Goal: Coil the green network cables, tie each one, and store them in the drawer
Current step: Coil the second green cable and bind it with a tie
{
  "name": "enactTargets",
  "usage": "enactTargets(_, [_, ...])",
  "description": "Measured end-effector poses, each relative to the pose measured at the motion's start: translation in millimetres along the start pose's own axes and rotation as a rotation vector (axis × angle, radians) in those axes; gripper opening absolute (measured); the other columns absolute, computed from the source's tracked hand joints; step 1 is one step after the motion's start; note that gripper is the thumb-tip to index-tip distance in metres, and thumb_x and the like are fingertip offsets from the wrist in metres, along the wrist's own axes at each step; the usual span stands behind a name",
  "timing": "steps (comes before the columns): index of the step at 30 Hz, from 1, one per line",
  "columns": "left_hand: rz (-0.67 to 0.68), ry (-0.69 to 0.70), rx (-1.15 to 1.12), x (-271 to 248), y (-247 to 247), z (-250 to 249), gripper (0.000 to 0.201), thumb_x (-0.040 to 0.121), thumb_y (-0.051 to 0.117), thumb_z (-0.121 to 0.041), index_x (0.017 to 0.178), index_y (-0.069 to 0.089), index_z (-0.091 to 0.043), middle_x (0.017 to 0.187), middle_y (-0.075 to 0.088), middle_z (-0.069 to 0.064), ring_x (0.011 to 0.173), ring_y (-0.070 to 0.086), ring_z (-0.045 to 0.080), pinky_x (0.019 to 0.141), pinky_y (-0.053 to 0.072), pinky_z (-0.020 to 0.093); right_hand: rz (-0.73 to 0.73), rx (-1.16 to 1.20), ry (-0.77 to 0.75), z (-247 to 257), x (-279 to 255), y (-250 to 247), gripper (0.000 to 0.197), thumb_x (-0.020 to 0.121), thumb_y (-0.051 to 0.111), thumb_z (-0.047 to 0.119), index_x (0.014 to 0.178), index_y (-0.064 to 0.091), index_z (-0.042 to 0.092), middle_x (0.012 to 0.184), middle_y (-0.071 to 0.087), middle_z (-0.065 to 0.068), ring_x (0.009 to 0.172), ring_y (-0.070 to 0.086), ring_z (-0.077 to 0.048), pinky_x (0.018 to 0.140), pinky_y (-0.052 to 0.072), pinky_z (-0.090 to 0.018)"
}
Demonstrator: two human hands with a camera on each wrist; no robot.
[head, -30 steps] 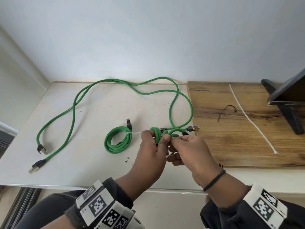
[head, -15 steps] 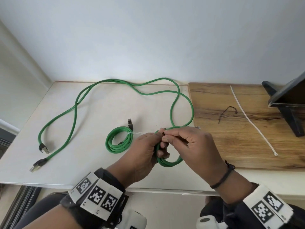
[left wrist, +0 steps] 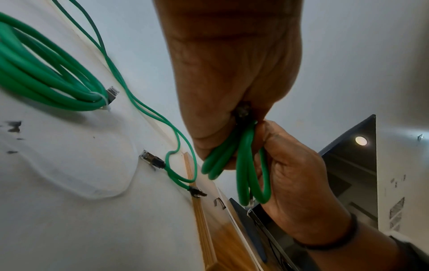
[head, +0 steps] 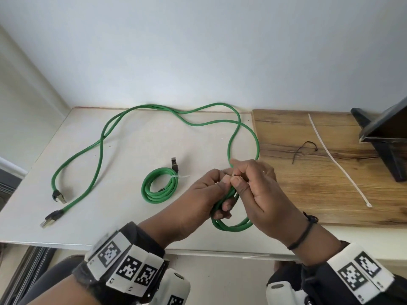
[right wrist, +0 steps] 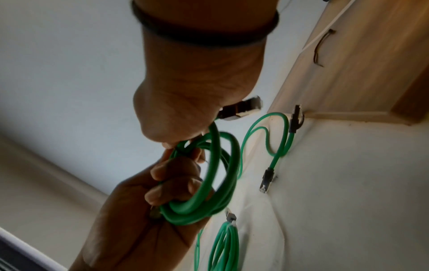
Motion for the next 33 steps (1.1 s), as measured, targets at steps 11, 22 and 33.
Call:
enactTargets(11, [-0.326,-0.055,-0.258,-5.1,1.3,8.4,0.033,0.100,0.037,-0.023,0.074,0.052,-0.009,0.051,0.046,0.005,0.041,0.033,0.014,0.056,0.040,0.030,-0.098,0.074,-0.026,5.6,-0.3,4.8,0.011,0.097,0.036,0.022,0.099,0.042,0.014,0.106,0.039,-0.004,0.090,0.045,-0.003,0.067,0.046,-0.028])
enactTargets(22, [-0.388,-0.220,-0.457,-7.9,-2.3,9.5,0.036,0.099,0.039,-0.020,0.069,0.057,-0.009,0.050,0.047,0.008,0.038,0.034,0.014,0.043,0.033,0.021,-0.098,0.046,-0.098,16.9,0.9,5.4,0.008,0.092,0.038,0.014,0.099,0.041,0.017,0.103,0.031,0.002,0.096,0.038,0.005,0.067,0.044,-0.020])
enactTargets(33, [-0.466,-0.106,-0.439,-11.2,-9.5,6.3,0.044,0.091,0.055,-0.011,0.049,0.067,-0.016,0.054,0.053,-0.003,0.045,0.041,0.009,0.043,0.036,0.019,-0.122,0.031,-0.131,21.7,-0.7,10.2,0.008,0.092,0.039,0.010,0.097,0.041,0.015,0.095,0.044,-0.004,0.083,0.045,-0.012,0.071,0.042,-0.024])
Point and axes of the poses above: each hand's wrist, its own x-axis towards the middle knuckle, its own y-axis out of the palm, z = x × y, the point moved 7 cm from there along x, towards the middle knuckle
